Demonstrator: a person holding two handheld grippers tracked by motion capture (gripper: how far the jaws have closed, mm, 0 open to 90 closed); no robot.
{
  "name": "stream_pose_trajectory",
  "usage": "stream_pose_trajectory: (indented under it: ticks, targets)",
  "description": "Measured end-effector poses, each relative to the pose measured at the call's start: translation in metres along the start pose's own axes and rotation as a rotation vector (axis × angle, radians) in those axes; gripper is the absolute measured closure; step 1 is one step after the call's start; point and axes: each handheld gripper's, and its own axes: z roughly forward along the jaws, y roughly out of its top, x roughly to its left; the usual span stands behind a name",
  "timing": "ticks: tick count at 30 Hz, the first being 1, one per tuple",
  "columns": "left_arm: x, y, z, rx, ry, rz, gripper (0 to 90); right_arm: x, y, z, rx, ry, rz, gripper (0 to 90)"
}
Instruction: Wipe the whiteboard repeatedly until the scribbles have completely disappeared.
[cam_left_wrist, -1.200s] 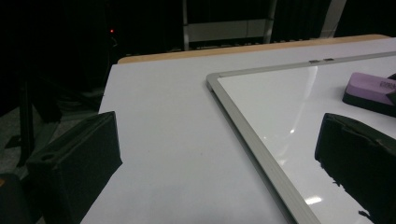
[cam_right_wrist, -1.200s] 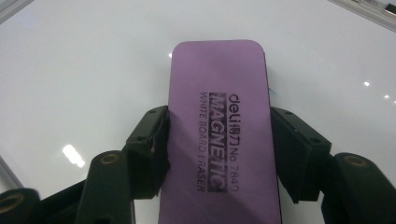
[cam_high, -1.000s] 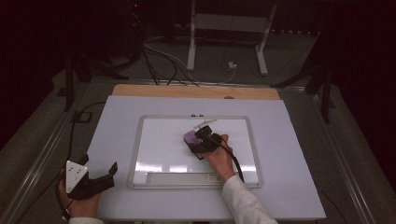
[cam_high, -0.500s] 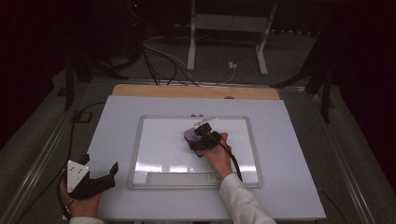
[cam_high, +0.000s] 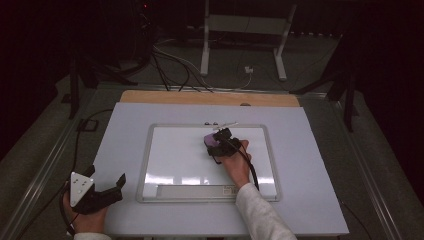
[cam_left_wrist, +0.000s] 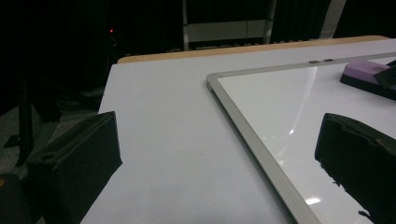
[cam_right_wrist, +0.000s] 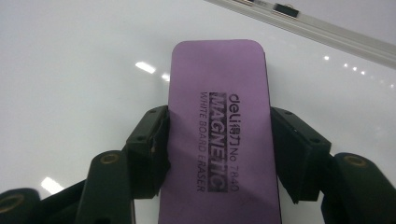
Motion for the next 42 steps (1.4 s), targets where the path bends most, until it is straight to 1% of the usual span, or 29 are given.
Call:
stream_pose_trajectory:
  ticks: [2,4,5,7,8,9,10,12,13,14,17,20,23,25,30,36,42]
  targets:
    - [-0.001,0.0,0.001,0.0,-0.001,0.001,1.1,0.004,0.0,0.0,-0.003,-0.01,-0.023,41.5]
    - [-0.002,0.0,0.001,0.002,-0.003,0.005,1.1,0.011,0.0,0.001,-0.001,0.021,-0.036,41.4]
    - [-0.002,0.0,0.001,0.002,-0.002,0.005,1.1,0.018,0.0,0.001,-0.003,0.043,-0.054,41.4]
    - [-0.001,0.0,0.001,0.0,-0.001,0.002,1.1,0.028,0.0,0.002,-0.004,0.067,-0.085,41.4]
    - [-0.001,0.0,0.0,-0.001,-0.001,0.003,1.1,0.036,0.0,0.003,-0.003,0.091,-0.103,41.4]
    - [0.0,0.0,0.0,0.0,0.0,0.003,1.1,0.04,-0.001,0.003,-0.002,0.103,-0.114,41.4]
    - [0.0,0.0,0.0,0.0,0.0,0.002,1.1,0.046,-0.001,0.003,-0.001,0.118,-0.137,41.4]
    - [0.0,0.0,0.0,0.0,0.0,0.002,1.1,0.05,-0.001,0.003,-0.001,0.122,-0.153,41.4]
    - [0.0,0.0,0.0,0.0,-0.001,0.003,1.1,0.05,0.0,0.003,0.001,0.126,-0.147,41.4]
    - [0.0,0.0,0.0,0.0,-0.001,0.003,1.1,0.048,0.0,0.004,-0.001,0.125,-0.14,41.4]
    - [0.0,0.0,0.0,0.0,0.0,0.003,1.1,0.04,0.001,0.004,-0.006,0.089,-0.117,41.4]
    - [0.0,0.0,0.0,0.0,0.0,0.002,1.1,0.026,0.002,0.004,-0.006,0.048,-0.075,41.4]
    - [0.001,0.0,0.0,0.0,0.0,0.003,1.1,0.013,0.002,0.002,-0.007,0.001,-0.05,41.4]
    - [0.0,0.0,0.0,0.0,-0.001,0.002,1.1,0.005,0.001,0.001,-0.005,-0.014,-0.027,41.4]
    - [0.0,0.0,0.0,0.001,0.001,0.003,1.1,-0.008,-0.002,-0.002,-0.007,-0.038,-0.004,41.4]
    - [0.0,0.0,0.0,0.002,0.001,0.002,1.1,-0.015,-0.003,-0.004,-0.006,-0.056,0.003,41.4]
    - [0.001,-0.001,0.001,0.001,0.001,0.0,1.1,-0.024,-0.005,-0.006,-0.007,-0.078,0.031,41.4]
